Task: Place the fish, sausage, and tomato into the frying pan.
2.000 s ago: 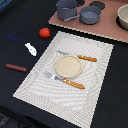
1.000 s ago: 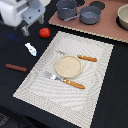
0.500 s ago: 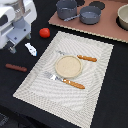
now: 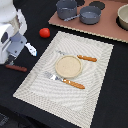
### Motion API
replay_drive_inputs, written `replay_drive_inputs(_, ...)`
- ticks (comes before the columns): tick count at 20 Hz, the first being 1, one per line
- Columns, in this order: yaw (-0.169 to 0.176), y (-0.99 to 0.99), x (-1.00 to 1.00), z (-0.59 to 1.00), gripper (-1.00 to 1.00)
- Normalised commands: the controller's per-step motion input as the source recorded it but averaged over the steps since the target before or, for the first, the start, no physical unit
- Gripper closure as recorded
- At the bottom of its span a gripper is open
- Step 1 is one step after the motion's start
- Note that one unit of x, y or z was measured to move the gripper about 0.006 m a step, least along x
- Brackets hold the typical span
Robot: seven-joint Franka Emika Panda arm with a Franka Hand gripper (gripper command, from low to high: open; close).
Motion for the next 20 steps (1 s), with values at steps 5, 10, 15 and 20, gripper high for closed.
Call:
replay_drive_inputs(5, 0.046, -0.19, -0.1, -0.49, -1.0)
replay_drive_inputs(10, 0.04, -0.15, -0.09, -0.46, -1.0)
replay_drive_inputs(15, 0.039, -0.08, -0.06, -0.41, -1.0)
replay_drive_inputs(20, 0.028, -0.03, 0.0, -0.38, 1.0)
